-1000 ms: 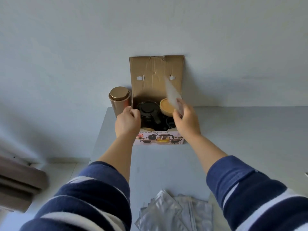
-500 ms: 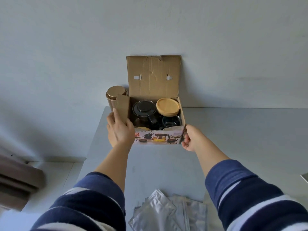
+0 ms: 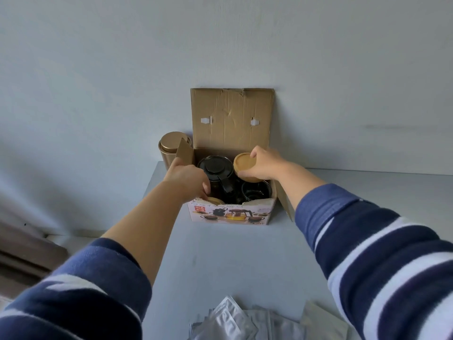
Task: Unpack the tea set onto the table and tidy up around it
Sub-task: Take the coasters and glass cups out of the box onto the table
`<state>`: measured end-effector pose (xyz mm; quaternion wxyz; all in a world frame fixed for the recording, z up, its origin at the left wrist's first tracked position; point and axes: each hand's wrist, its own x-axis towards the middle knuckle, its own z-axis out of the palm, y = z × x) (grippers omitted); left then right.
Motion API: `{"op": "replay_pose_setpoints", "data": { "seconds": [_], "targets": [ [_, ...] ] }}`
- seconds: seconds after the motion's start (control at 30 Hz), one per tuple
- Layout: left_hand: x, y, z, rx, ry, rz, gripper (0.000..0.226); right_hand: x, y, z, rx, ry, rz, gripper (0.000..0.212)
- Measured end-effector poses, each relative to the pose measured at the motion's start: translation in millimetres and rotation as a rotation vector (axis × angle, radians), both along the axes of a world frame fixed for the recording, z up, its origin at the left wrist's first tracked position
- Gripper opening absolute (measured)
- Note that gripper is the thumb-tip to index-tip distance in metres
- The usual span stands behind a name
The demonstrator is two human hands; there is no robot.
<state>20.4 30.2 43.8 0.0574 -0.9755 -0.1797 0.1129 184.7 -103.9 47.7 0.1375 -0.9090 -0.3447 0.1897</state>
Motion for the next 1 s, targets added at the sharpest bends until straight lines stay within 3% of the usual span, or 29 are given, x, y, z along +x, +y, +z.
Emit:
{"op": "replay_pose_setpoints", "data": {
  "seconds": [0.17, 0.43, 0.63, 1.0],
  "targets": [
    [15.1, 3.1, 7.9, -0.060, 0.116, -0.133, 0.025, 7.2, 15.9, -0.9, -0.241, -0.017, 0.051, 0.097],
    [19.3, 3.0, 1.4, -0.339, 0.126, -0.073, 0.031, 10.9, 20.0, -6.2, -0.231, -0.017, 0.050, 0.088],
    [26.9, -3.2, 5.2, -0.244, 0.143, -0.172, 0.034, 11.1, 19.8, -6.0, -0.218, -0.025, 0.045, 0.089],
    [26.4, -8.4, 4.0, -0.157, 0.170, -0.199, 0.043, 5.2, 10.5, -8.9, -0.148, -0.077, 0.041, 0.067]
  ]
}}
